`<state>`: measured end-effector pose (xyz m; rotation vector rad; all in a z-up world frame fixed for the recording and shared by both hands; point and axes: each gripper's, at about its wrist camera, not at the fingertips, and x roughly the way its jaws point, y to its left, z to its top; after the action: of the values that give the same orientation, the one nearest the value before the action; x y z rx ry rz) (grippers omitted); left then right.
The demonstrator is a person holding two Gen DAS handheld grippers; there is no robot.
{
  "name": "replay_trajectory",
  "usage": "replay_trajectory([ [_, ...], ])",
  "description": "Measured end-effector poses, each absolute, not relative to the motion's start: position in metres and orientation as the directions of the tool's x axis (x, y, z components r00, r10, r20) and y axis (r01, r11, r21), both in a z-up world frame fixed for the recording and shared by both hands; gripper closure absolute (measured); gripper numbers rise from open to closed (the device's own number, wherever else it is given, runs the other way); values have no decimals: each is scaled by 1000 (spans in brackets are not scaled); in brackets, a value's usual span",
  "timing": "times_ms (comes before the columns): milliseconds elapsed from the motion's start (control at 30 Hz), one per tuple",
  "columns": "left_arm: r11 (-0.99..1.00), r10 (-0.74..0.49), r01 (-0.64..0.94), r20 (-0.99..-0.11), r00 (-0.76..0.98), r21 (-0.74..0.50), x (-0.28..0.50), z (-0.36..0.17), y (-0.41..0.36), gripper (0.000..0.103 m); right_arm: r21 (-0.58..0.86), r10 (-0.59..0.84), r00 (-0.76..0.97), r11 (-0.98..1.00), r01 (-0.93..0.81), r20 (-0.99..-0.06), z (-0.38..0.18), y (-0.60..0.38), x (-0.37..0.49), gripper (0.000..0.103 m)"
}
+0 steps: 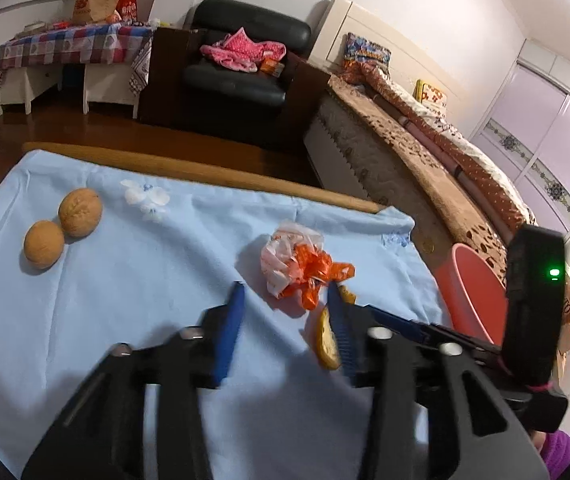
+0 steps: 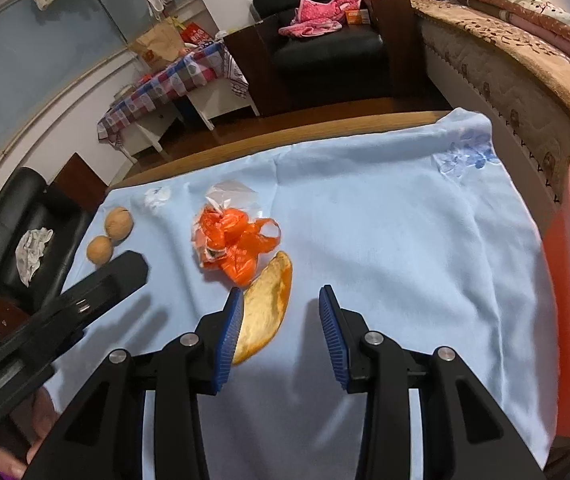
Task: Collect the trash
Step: 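Grasp the orange candy bag with the left tool while the right grasps the bread crust, then carry the orange bag over the bucket with the left tool while the right carries the crust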
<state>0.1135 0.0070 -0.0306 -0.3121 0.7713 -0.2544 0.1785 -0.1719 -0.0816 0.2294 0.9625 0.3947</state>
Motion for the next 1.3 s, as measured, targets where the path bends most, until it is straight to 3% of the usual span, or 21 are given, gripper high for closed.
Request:
replay_trajectory([
  [67, 926, -338, 116, -648, 683, -360, 117, -32, 3, 58, 364, 432, 502, 902, -232, -749, -84, -170, 181, 73],
  [100, 926, -338, 116, -653, 677, -359, 119, -33, 2, 58, 364, 434, 497, 901, -236, -752, -85, -169, 182, 89],
  [133, 926, -340, 115, -660, 670, -360, 122, -34, 0, 58, 364, 436, 486, 900, -239, -758, -86, -169, 183, 97],
  [733, 958, -267, 85, -746, 610, -273, 158, -64, -30, 53, 457, 470, 524, 874, -165, -711, -74, -226, 155, 99],
  [1000, 963, -249, 85, -719, 648, -257, 162, -65, -33, 53, 438, 469, 527, 878, -193, -708, -71, -223, 147, 99],
  [1033, 962, -253, 89, -717, 650, -258, 163, -65, -33, 54, 438, 470, 527, 878, -194, -708, -71, -223, 145, 99],
  [1100, 961, -256, 96, -710, 656, -258, 163, -64, -33, 64, 438, 471, 526, 877, -195, -708, -71, -223, 143, 99],
  [1300, 959, -261, 97, -702, 662, -265, 154, -56, -32, 64, 440, 471, 531, 877, -194, -704, -70, -224, 139, 99],
])
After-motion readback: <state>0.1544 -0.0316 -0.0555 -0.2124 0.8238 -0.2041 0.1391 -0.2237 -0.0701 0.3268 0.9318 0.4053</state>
